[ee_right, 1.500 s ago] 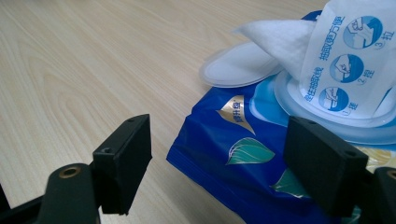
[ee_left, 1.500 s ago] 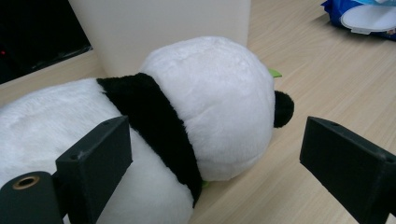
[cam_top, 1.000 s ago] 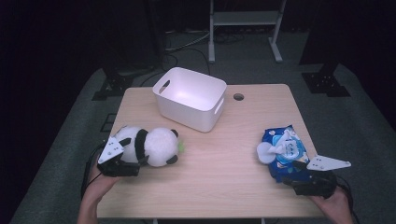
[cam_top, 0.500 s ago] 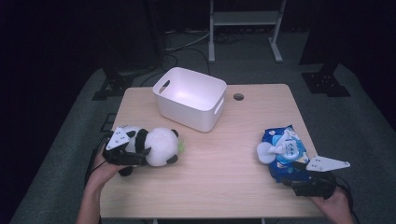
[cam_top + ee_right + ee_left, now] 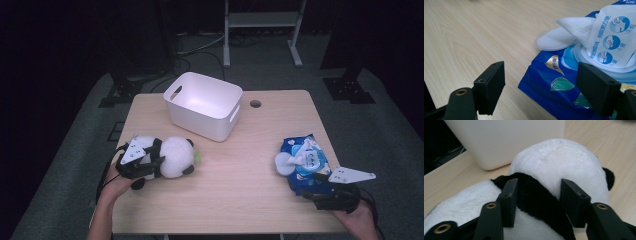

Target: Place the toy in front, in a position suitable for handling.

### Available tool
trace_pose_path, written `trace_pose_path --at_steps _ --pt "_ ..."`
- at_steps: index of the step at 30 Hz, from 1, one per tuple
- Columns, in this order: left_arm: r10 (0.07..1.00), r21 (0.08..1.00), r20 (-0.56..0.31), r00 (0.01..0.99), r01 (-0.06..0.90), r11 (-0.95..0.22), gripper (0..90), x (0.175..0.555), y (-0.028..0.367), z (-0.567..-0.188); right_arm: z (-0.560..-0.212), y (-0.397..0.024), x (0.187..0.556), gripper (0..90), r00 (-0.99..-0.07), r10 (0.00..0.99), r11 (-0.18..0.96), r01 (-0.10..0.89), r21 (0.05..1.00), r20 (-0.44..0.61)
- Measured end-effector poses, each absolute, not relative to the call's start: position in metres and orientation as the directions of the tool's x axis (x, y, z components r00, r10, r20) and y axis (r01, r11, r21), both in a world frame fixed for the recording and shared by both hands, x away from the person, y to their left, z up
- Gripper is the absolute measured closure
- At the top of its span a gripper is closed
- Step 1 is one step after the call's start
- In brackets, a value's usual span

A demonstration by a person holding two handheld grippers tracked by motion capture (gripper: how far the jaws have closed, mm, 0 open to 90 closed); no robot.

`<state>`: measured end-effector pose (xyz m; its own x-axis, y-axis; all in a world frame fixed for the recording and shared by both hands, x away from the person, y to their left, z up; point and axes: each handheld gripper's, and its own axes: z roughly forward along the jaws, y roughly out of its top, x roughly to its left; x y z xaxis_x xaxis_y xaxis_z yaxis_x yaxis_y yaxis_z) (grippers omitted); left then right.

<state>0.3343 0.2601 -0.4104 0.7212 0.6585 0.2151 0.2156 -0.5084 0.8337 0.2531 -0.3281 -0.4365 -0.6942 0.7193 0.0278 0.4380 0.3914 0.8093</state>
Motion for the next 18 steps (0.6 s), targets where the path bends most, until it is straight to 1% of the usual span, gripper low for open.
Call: trace_pose_path --at_steps 1,2,6,14,18 --pt "0.655 0.833 0.215 0.725 0.214 -0.51 53.3 0.334 0.259 -0.41 -0.436 -0.328 0.253 22.2 -0.694 0.719 0.391 0.438 0.809 0.028" --pt "0.64 0.832 0.205 0.74 0.213 -0.512 60.0 0.335 0.257 -0.408 -0.436 -0.327 0.253 22.2 -0.695 0.719 0.393 0.439 0.808 0.029" --pt "0.613 0.823 0.203 0.764 0.207 -0.529 63.3 0.335 0.252 -0.406 -0.436 -0.326 0.253 22.2 -0.698 0.715 0.398 0.434 0.809 0.023" --pt "0.575 0.82 0.202 0.793 0.184 -0.541 62.8 0.338 0.234 -0.407 -0.436 -0.326 0.253 22.2 -0.7 0.713 0.398 0.436 0.808 0.027" --pt "0.535 0.82 0.192 0.823 0.165 -0.547 62.8 0.338 0.217 -0.406 -0.437 -0.324 0.254 22.2 -0.703 0.71 0.4 0.439 0.805 0.031"
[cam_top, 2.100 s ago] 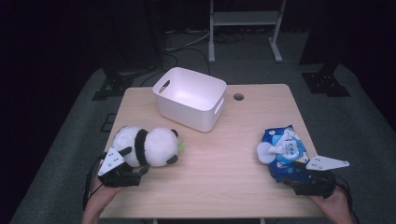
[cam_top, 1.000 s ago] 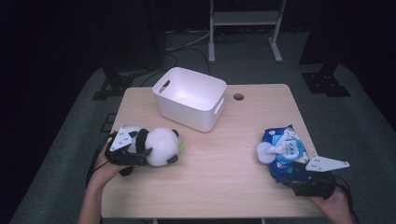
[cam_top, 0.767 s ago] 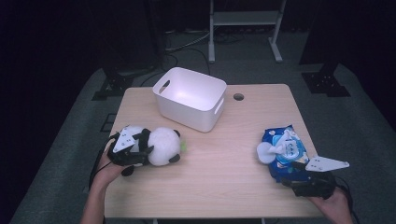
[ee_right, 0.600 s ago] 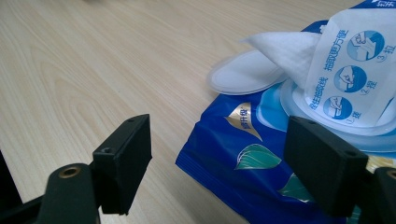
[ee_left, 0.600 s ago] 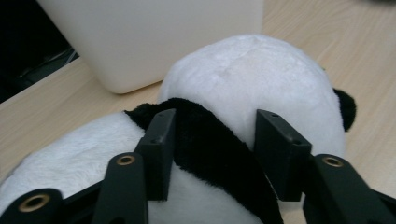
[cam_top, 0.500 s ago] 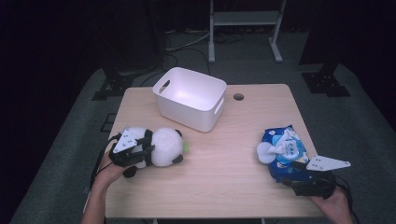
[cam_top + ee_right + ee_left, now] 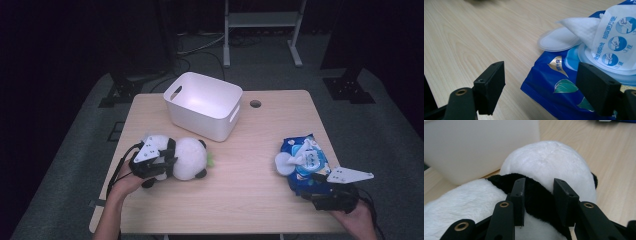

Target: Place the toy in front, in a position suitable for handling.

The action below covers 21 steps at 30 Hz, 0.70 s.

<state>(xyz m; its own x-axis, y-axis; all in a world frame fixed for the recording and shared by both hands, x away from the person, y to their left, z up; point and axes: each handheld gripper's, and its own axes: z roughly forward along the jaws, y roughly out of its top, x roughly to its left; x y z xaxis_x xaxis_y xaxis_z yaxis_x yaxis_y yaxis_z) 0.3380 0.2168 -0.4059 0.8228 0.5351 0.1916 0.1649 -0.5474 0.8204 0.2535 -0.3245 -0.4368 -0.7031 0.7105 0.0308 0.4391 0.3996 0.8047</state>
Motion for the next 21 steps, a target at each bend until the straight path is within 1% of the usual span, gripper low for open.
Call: trace_pose_path --at_steps 13,21 --pt "0.418 0.809 0.168 0.893 0.117 -0.575 63.0 0.336 0.159 -0.403 -0.436 -0.324 0.253 22.2 -0.708 0.706 0.407 0.43 0.806 0.021" --pt "0.381 0.802 0.171 0.909 0.096 -0.59 61.1 0.333 0.129 -0.402 -0.435 -0.324 0.252 22.2 -0.709 0.705 0.404 0.427 0.809 0.022"
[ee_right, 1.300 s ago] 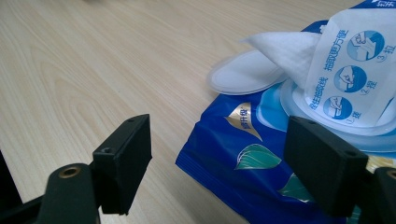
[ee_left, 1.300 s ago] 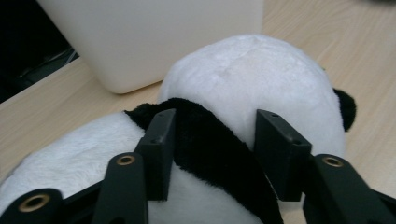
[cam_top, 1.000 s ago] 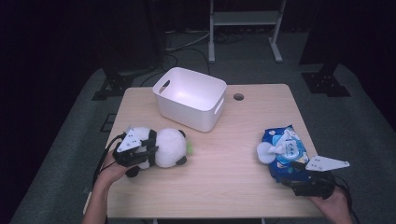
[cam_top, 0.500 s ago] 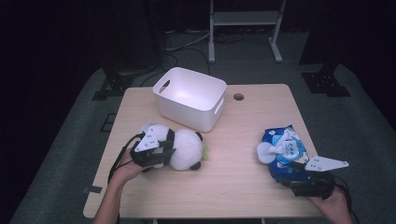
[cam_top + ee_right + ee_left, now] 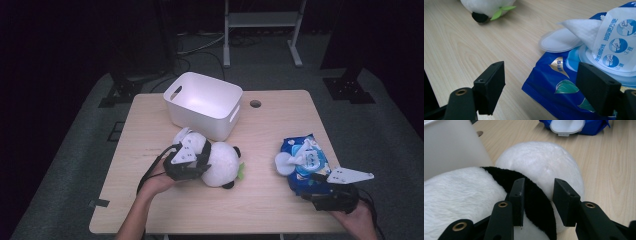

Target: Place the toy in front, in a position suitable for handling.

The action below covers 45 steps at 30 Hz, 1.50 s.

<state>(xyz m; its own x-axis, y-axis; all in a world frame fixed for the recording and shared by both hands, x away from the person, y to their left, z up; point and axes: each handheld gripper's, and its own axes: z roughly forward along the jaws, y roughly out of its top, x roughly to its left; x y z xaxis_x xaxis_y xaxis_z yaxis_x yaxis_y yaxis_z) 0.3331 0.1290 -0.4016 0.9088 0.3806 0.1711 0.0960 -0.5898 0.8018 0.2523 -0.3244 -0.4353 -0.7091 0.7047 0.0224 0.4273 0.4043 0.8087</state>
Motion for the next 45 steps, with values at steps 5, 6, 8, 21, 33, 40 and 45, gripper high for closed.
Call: trace_pose_path --at_steps 5,6,8,21,33,40,45 --pt "0.358 0.794 0.18 0.916 0.08 -0.603 60.5 0.332 0.113 -0.401 -0.435 -0.324 0.252 22.2 -0.712 0.702 0.405 0.423 0.811 0.02" --pt "0.351 0.792 0.182 0.918 0.075 -0.606 60.5 0.331 0.111 -0.401 -0.434 -0.323 0.252 22.2 -0.715 0.699 0.409 0.419 0.811 0.017" --pt "0.34 0.788 0.186 0.922 0.067 -0.612 60.0 0.332 0.107 -0.401 -0.433 -0.321 0.251 22.2 -0.72 0.694 0.409 0.414 0.813 0.018" --pt "0.335 0.79 0.17 0.927 0.074 -0.608 48.3 0.34 0.109 -0.388 -0.417 -0.251 0.284 22.2 -0.835 0.544 0.432 0.365 0.825 0.084" --pt "0.423 0.818 0.203 0.883 0.085 -0.569 43.2 0.343 0.154 -0.356 -0.419 -0.189 0.333 22.1 -0.863 0.501 0.526 0.368 0.767 0.07" --pt "0.486 0.808 0.188 0.853 0.147 -0.57 40.6 0.35 0.19 -0.365 -0.425 -0.181 0.344 21.2 -0.859 0.505 0.53 0.382 0.758 0.08" --pt "0.513 0.801 0.163 0.843 0.191 -0.568 38.2 0.357 0.203 -0.379 -0.422 -0.178 0.352 20.4 -0.86 0.501 0.527 0.389 0.756 0.094"
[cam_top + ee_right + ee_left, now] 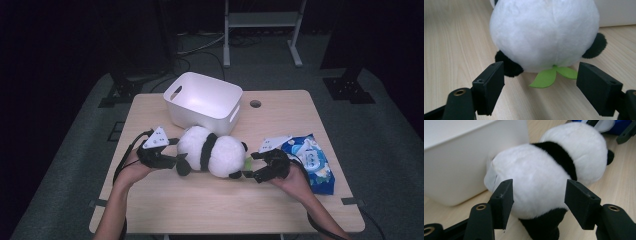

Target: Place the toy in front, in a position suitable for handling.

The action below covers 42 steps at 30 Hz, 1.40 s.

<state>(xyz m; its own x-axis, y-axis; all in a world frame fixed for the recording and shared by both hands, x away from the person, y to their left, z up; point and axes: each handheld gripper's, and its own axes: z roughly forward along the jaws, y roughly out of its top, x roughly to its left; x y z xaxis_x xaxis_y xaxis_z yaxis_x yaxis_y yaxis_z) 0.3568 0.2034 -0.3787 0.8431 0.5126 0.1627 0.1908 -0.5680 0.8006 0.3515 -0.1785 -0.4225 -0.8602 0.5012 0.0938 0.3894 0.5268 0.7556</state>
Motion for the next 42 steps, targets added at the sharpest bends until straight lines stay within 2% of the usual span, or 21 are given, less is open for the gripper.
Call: trace_pose_path --at_steps 9,15,19,31,42 --pt "0.524 0.771 0.099 0.846 0.268 -0.578 30.1 0.374 0.206 -0.404 -0.423 -0.167 0.366 18.8 -0.868 0.478 0.551 0.415 0.724 0.134" --pt "0.514 0.783 0.036 0.857 0.295 -0.547 34.7 0.377 0.201 -0.411 -0.426 -0.15 0.372 17.0 -0.869 0.485 0.585 0.404 0.704 0.096" --pt "0.5 0.776 0.032 0.865 0.294 -0.558 37.9 0.37 0.198 -0.409 -0.425 -0.149 0.37 22.4 -0.865 0.496 0.59 0.397 0.703 0.072" --pt "0.422 0.751 0.047 0.905 0.247 -0.612 39.4 0.329 0.171 -0.404 -0.417 -0.172 0.332 23.3 -0.882 0.468 0.653 0.385 0.652 0.053" --pt "0.368 0.75 0.083 0.926 0.184 -0.635 38.0 0.295 0.155 -0.404 -0.422 -0.199 0.296 22.2 -0.885 0.462 0.643 0.375 0.668 0.052"
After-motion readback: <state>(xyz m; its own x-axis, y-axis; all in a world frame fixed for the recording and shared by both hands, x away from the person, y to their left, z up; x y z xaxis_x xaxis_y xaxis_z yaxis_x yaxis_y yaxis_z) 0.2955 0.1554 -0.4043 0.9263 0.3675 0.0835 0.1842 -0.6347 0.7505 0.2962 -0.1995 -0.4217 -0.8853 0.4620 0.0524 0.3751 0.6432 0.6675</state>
